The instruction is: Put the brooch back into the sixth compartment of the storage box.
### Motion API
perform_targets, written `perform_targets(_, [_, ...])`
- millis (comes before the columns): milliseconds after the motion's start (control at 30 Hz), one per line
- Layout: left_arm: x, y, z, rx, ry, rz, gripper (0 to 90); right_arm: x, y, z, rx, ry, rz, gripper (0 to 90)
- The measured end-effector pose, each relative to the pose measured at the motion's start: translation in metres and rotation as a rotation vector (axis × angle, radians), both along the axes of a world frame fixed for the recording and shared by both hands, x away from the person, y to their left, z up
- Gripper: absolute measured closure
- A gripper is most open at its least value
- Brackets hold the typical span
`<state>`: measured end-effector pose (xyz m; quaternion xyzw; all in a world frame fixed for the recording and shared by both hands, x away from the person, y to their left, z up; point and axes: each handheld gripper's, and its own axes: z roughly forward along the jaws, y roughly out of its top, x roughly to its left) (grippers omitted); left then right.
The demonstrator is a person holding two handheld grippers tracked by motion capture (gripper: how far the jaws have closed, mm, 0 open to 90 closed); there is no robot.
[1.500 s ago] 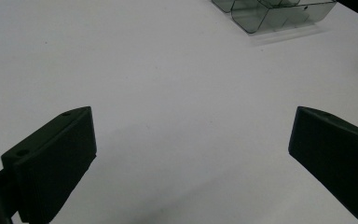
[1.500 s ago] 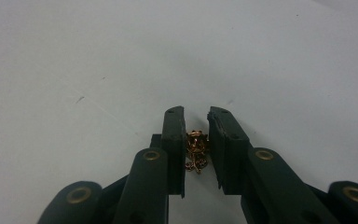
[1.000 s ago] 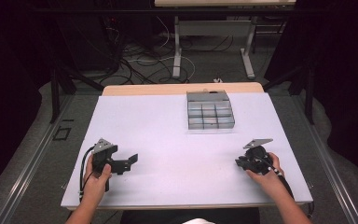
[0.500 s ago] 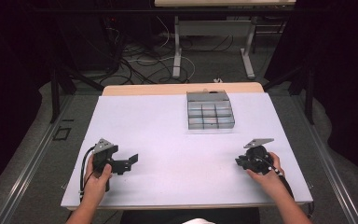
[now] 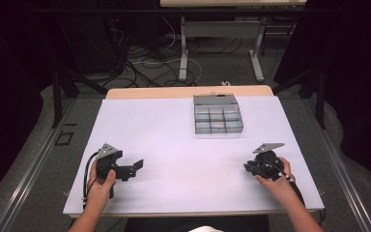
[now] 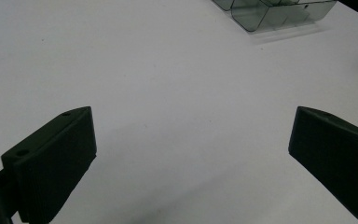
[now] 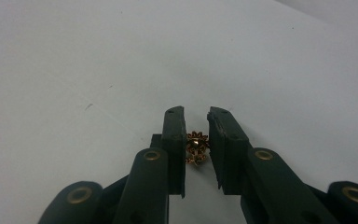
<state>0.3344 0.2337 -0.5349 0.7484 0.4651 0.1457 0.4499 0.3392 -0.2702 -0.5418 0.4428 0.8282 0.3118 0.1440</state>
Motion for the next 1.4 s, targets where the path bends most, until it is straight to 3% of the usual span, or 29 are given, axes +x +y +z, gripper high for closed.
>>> perform_targets(600, [0.000,0.000,0.000,0.003,-0.001,0.000,1.1,0.000,-0.005,0.006,0.015,-0.020,-0.001,76.9])
perform_targets(1400, [0.000,0.000,0.000,0.005,-0.002,0.002,1.1,0.005,-0.017,0.013,0.072,-0.023,-0.103,76.9])
